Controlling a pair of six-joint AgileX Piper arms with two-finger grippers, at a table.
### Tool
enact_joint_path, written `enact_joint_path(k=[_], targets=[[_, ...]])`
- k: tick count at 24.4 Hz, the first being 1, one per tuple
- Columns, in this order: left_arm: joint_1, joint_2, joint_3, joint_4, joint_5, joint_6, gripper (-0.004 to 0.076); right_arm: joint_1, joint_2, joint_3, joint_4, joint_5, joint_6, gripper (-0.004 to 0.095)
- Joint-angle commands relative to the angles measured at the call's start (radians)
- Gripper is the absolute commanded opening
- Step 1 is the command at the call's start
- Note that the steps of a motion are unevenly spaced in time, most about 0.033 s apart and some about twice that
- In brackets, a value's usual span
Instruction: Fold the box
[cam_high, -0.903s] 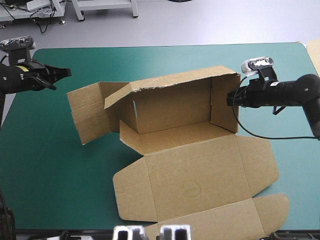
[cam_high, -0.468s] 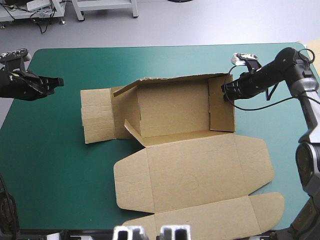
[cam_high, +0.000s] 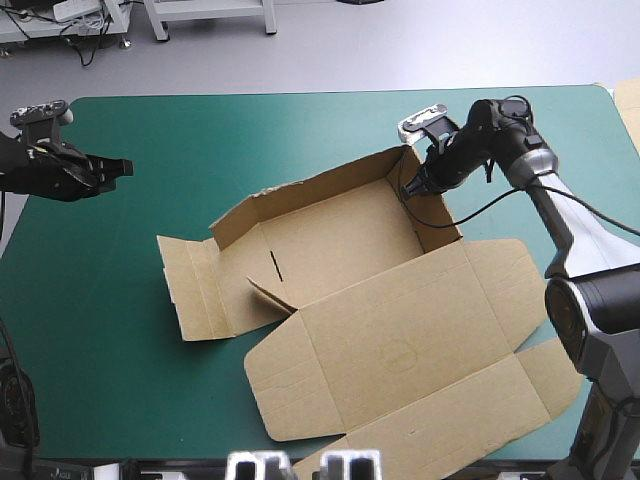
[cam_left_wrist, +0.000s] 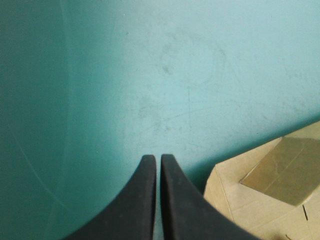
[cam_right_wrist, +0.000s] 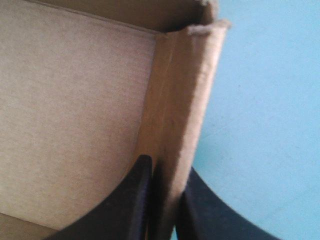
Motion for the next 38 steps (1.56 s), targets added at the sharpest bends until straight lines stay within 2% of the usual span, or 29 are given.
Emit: enact_joint_path(k=[1, 4, 7, 13, 17, 19, 24, 29, 38], targets=[[0.002, -0.023, -0.032, -0.035, -0.039, 0.017, 0.0011, 0.016, -0.042, -0.023, -0.104, -0.016, -0.013, 0.0269], [0.002, -0.014, -0.032, -0.036, -0.035, 0.017, 0.0011, 0.015, -0.042, -0.028, -0.125, -0.016, 0.016, 0.0335], [0.002, -0.007, -0.032, -0.036, -0.030, 0.017, 0.0011, 0.015, -0.042, -0.064, -0.167, 0.025, 0.047, 0.0336], [0.002, -0.003, -0.032, -0.036, -0.024, 0.017, 0.0011, 0.015, -0.042, -0.248, -0.226, 0.203, 0.107, 0.0336], [0.002, -0.003, -0.032, -0.032, -0.003, 0.017, 0.0011, 0.015, -0.110, -0.358, -0.230, 0.201, 0.224, 0.0336], [0.002, -0.003, -0.032, -0.034, 0.021, 0.017, 0.0011, 0.015, -0.170, -0.357, -0.230, 0.203, 0.316, 0.0336], [0.002, -0.003, -0.032, -0.031, 0.148, 0.040, 0.0011, 0.015, -0.235, -0.222, -0.208, 0.203, 0.333, 0.0334], [0.002, -0.003, -0.032, -0.031, 0.155, 0.040, 0.0011, 0.015, -0.181, -0.067, -0.182, 0.203, 0.268, 0.0334], [0.002, -0.003, -0.032, -0.031, 0.156, 0.040, 0.0011, 0.015, -0.065, -0.064, -0.167, 0.203, 0.267, 0.0334]])
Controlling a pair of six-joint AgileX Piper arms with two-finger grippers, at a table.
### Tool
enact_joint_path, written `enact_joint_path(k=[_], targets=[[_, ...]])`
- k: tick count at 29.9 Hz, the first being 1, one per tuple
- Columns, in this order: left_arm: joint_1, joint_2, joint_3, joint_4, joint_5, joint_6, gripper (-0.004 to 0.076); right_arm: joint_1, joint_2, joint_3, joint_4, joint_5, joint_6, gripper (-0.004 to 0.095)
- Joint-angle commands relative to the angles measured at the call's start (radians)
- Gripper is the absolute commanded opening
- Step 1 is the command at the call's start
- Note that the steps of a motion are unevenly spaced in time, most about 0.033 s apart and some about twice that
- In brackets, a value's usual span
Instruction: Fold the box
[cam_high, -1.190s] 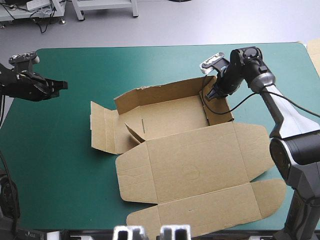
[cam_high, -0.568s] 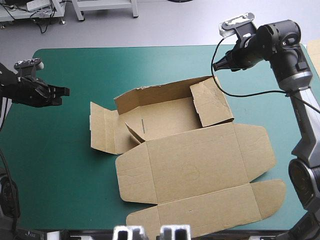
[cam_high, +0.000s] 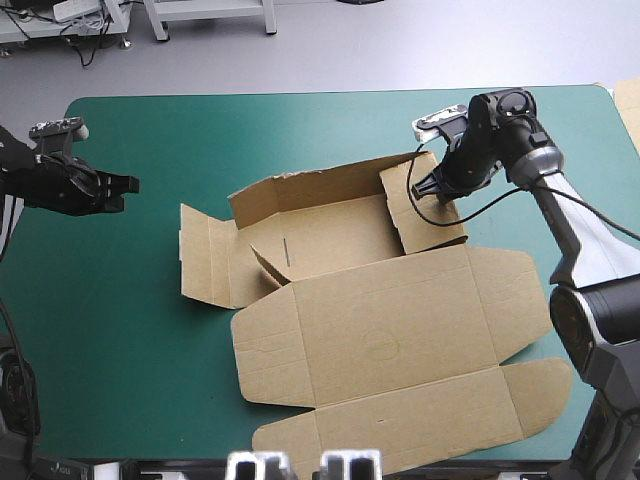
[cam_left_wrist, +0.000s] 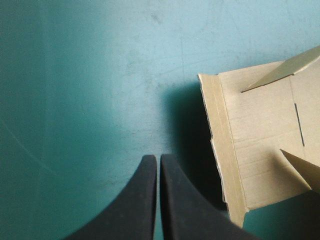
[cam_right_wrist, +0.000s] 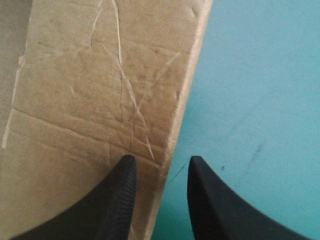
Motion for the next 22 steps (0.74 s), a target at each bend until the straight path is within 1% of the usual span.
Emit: enact_joint_path(k=[1, 6, 8, 10, 11, 13, 14, 17, 22], targets=[[0.002, -0.038, -0.032, -0.030, 0.027, -0.001, 0.0011, -0.002, -0.016, -0.023, 0.013, 0.023, -0.010, 0.0334], [0.002, -0.038, -0.032, -0.016, 0.024, -0.001, 0.0011, -0.002, 0.035, -0.023, 0.069, 0.023, 0.006, 0.0333], [0.002, -0.038, -0.032, -0.014, 0.017, -0.001, 0.0011, -0.002, 0.047, -0.023, 0.080, 0.023, 0.006, 0.0306], [0.002, -0.038, -0.032, -0.014, 0.000, -0.001, 0.0011, -0.002, 0.051, -0.023, 0.089, 0.023, 0.000, 0.0240], [0.002, -0.036, -0.032, -0.014, -0.008, -0.001, 0.0011, -0.002, 0.051, -0.023, 0.089, 0.023, 0.002, 0.0174], [0.002, -0.031, -0.032, -0.014, -0.037, -0.001, 0.0011, -0.002, 0.051, -0.023, 0.087, 0.023, 0.004, 0.0006], [0.002, -0.030, -0.032, -0.014, -0.052, -0.002, 0.0011, -0.002, 0.051, -0.023, 0.087, 0.023, 0.015, -0.0011], [0.002, -0.014, -0.032, -0.018, -0.093, -0.007, 0.0011, -0.002, 0.039, -0.023, 0.091, 0.023, 0.017, -0.0018], [0.022, 0.031, -0.034, -0.095, -0.171, -0.007, 0.0011, -0.002, -0.028, -0.023, 0.108, 0.023, 0.017, -0.0018]])
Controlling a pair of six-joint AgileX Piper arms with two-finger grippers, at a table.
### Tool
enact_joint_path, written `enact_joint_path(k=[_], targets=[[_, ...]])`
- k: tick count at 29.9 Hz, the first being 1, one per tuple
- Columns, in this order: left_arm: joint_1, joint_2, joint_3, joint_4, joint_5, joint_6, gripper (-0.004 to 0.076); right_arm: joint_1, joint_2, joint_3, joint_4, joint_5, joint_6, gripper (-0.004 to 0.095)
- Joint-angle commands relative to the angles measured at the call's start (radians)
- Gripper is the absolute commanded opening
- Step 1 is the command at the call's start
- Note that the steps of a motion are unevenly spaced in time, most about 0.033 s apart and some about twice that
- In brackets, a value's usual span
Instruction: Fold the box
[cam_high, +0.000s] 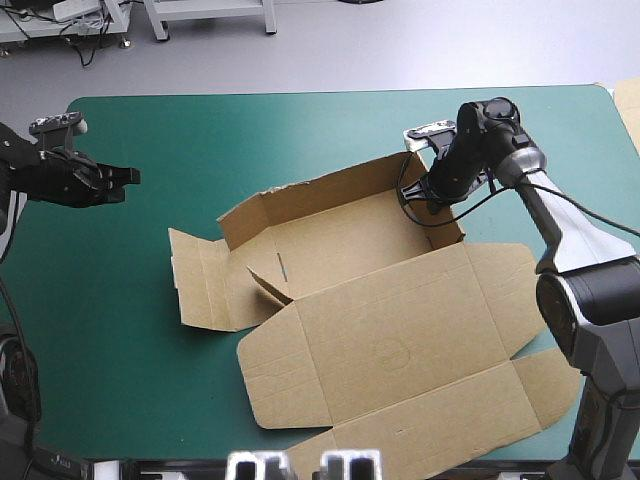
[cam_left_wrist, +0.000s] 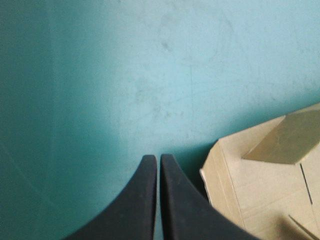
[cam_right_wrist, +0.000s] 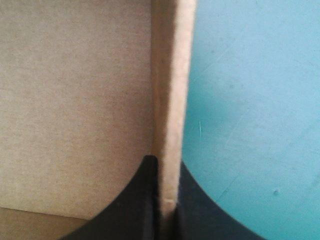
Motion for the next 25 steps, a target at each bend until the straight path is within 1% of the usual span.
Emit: enact_joint_path(k=[1, 4, 9, 11, 14, 19, 25], targets=[[0.023, -0.008, -0.034, -0.092, -0.080, -0.007, 0.0011, -0.001, -0.123, -0.023, 0.014, 0.034, -0.013, -0.0018], [0.057, 0.028, -0.034, -0.171, -0.091, 0.009, 0.0011, -0.007, -0.191, -0.023, 0.011, 0.034, -0.013, -0.0018], [0.100, 0.082, -0.034, -0.261, -0.091, 0.078, 0.0011, -0.032, -0.339, -0.023, 0.014, 0.029, -0.013, -0.0018], [0.102, 0.099, -0.034, -0.273, -0.093, 0.097, 0.0011, -0.041, -0.405, -0.023, 0.014, 0.023, -0.007, -0.0018], [0.100, 0.127, -0.034, -0.339, -0.082, 0.163, 0.0011, -0.052, -0.498, -0.023, 0.022, 0.003, 0.003, -0.0018], [0.100, 0.175, -0.034, -0.533, -0.028, 0.274, 0.0011, -0.052, -0.638, -0.023, 0.014, -0.048, 0.038, -0.0018], [0.098, 0.225, -0.034, -0.765, 0.092, 0.405, 0.0011, -0.052, -0.775, -0.023, 0.012, -0.127, 0.101, -0.0018]])
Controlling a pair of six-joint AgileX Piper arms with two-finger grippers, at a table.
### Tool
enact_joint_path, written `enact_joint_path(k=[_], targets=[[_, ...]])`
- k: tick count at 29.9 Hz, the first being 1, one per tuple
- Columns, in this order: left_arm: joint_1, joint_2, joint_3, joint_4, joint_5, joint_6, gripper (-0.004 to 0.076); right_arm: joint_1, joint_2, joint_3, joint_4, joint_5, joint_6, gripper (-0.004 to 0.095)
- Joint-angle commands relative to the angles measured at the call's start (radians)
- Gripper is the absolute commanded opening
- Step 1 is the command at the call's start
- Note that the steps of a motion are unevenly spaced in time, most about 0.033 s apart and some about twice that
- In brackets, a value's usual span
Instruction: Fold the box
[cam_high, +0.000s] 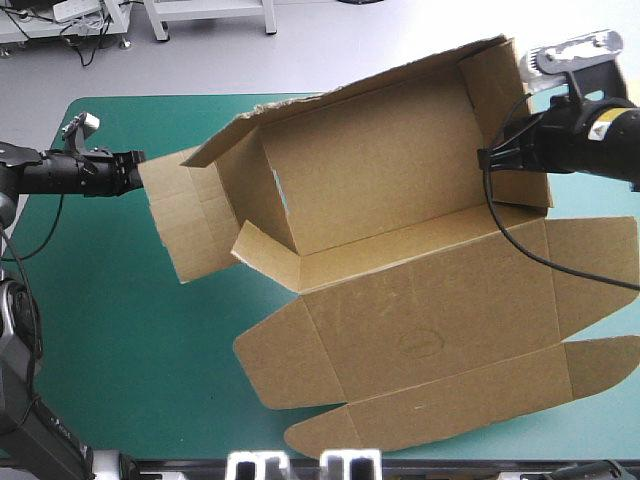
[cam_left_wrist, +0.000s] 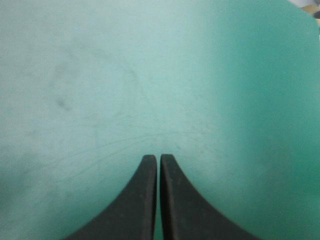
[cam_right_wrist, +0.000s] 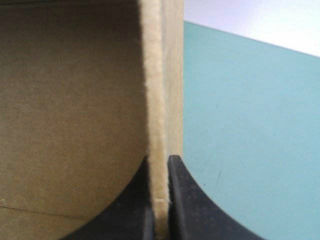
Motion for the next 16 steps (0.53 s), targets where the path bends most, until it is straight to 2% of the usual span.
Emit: enact_joint_path(k=[1, 3, 10, 16], targets=[[-0.003, -0.024, -0.033, -0.202, 0.093, 0.070, 0.0011, -0.007, -0.086, -0.025, 0.019, -0.122, 0.045, -0.0018], [-0.013, -0.012, -0.033, -0.277, 0.136, 0.097, 0.0011, -0.007, -0.112, -0.025, 0.017, -0.143, 0.050, -0.0018], [-0.095, -0.030, -0.033, -0.371, 0.136, 0.125, 0.0011, -0.007, -0.123, -0.025, 0.010, -0.232, 0.091, -0.0018], [-0.164, -0.075, -0.033, -0.455, 0.136, 0.152, 0.0011, -0.007, -0.078, -0.025, 0.007, -0.260, 0.099, -0.0018]])
